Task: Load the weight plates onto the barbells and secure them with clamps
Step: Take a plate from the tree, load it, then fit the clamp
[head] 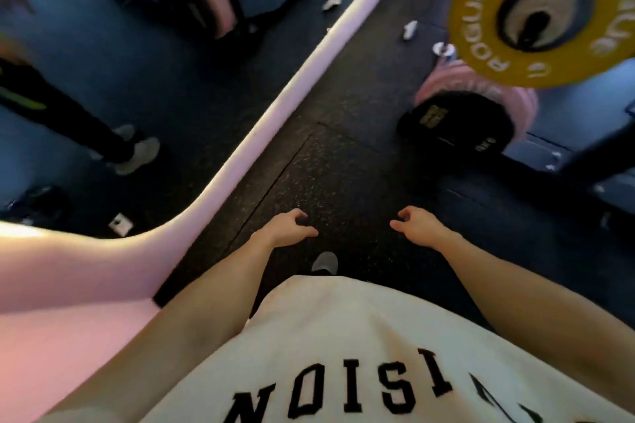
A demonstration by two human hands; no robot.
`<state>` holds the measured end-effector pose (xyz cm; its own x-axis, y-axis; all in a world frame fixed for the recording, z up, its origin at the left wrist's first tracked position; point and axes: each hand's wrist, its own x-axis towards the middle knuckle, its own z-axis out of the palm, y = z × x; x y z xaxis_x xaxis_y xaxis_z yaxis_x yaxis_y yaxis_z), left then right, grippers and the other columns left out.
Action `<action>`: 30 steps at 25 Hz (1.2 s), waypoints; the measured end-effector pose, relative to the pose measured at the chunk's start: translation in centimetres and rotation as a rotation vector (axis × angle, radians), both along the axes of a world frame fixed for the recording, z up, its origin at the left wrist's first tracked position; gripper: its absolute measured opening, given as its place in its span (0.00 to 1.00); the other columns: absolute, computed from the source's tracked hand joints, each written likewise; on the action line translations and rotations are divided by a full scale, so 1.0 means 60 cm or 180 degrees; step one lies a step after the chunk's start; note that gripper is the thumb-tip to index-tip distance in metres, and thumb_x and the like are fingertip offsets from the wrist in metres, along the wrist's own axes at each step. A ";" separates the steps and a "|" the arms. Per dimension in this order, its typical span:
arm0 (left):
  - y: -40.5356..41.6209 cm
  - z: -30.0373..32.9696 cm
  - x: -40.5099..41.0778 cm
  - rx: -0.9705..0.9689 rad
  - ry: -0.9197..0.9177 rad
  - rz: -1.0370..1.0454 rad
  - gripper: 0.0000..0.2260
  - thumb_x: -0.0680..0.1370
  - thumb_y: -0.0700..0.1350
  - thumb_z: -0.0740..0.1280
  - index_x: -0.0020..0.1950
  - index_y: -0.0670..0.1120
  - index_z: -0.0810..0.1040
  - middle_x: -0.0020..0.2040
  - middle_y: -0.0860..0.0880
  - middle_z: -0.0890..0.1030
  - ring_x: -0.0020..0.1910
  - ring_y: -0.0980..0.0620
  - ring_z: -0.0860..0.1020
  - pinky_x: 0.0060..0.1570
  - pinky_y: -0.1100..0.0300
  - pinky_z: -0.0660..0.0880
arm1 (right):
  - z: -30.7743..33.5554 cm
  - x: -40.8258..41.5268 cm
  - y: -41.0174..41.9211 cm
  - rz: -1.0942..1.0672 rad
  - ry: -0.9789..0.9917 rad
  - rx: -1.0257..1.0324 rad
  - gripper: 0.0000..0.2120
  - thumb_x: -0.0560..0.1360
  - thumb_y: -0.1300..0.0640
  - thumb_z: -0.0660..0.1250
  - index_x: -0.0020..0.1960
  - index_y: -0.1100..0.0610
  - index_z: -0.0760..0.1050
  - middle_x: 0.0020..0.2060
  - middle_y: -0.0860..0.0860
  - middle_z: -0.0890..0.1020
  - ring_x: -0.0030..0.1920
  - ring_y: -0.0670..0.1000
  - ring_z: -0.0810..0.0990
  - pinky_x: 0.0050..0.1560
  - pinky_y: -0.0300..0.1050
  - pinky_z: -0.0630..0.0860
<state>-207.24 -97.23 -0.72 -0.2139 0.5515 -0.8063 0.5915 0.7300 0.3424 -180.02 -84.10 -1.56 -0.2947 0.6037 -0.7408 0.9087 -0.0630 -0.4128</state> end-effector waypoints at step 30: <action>0.781 0.582 0.193 0.3764 0.0244 -0.1335 0.35 0.71 0.63 0.72 0.75 0.54 0.65 0.71 0.40 0.71 0.69 0.39 0.71 0.65 0.46 0.70 | 0.577 0.307 0.483 -0.1654 0.0130 0.3133 0.32 0.77 0.43 0.66 0.77 0.46 0.58 0.72 0.59 0.66 0.70 0.64 0.67 0.68 0.59 0.66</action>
